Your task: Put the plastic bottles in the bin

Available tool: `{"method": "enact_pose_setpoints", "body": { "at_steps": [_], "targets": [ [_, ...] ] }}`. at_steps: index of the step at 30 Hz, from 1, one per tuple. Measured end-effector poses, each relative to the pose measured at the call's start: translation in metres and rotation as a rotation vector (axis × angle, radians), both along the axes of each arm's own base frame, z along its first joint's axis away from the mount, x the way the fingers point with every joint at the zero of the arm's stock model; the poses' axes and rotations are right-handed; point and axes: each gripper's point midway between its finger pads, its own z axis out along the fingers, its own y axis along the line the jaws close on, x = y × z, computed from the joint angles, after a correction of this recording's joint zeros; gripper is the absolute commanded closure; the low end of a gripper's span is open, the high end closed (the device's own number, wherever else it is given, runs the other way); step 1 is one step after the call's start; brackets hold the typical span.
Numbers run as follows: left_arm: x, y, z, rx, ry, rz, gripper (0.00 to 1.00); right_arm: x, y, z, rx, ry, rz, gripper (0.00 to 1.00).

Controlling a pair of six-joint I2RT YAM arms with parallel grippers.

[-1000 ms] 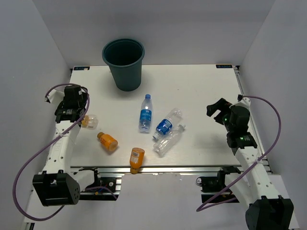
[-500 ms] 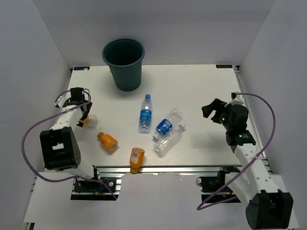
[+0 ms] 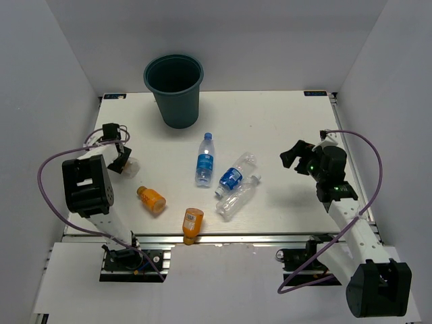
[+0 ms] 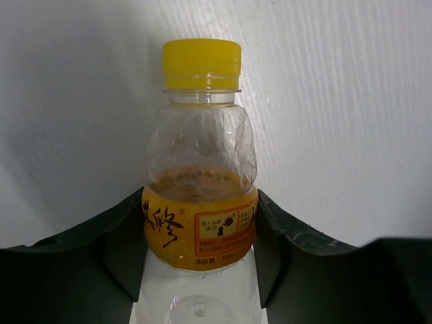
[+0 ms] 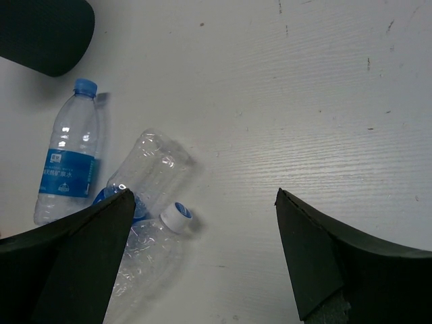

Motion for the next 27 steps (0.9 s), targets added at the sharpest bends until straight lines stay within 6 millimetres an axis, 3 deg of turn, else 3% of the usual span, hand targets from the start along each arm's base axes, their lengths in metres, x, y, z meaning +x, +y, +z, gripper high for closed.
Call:
{"method": "enact_pose_setpoints", "body": {
  "at_steps": [5,9,11,14,17,20,22,25,27],
  "targets": [
    [0.015,-0.005,0.013,-0.020,-0.032,-0.066,0.47,0.000,0.000,0.003,0.000,-0.010,0.000,0.11],
    [0.053,-0.015,0.058,-0.041,-0.173,-0.154,0.47,-0.001,0.000,0.009,0.003,-0.030,0.003,0.11],
    [0.077,-0.025,0.094,-0.030,-0.283,-0.220,0.47,-0.002,0.001,0.012,0.006,-0.044,0.007,0.11],
    [0.116,-0.056,0.167,0.036,-0.453,-0.358,0.45,-0.001,0.003,0.018,0.011,-0.066,0.018,0.11],
    [0.149,-0.114,0.251,0.118,-0.654,-0.534,0.42,-0.001,0.004,0.020,0.010,-0.074,0.023,0.11],
    [0.161,-0.175,0.325,0.153,-0.867,-0.692,0.41,-0.001,0.005,0.021,0.009,-0.079,0.032,0.11],
    [0.165,-0.193,0.353,0.167,-0.962,-0.734,0.41,-0.002,0.006,0.021,0.009,-0.082,0.042,0.11],
    [0.186,-0.196,0.370,0.177,-1.041,-0.740,0.38,-0.003,0.009,0.022,0.010,-0.085,0.064,0.10],
    [0.210,-0.198,0.370,0.175,-1.061,-0.753,0.25,-0.004,0.012,0.023,0.014,-0.092,0.085,0.11]
  ]
}}
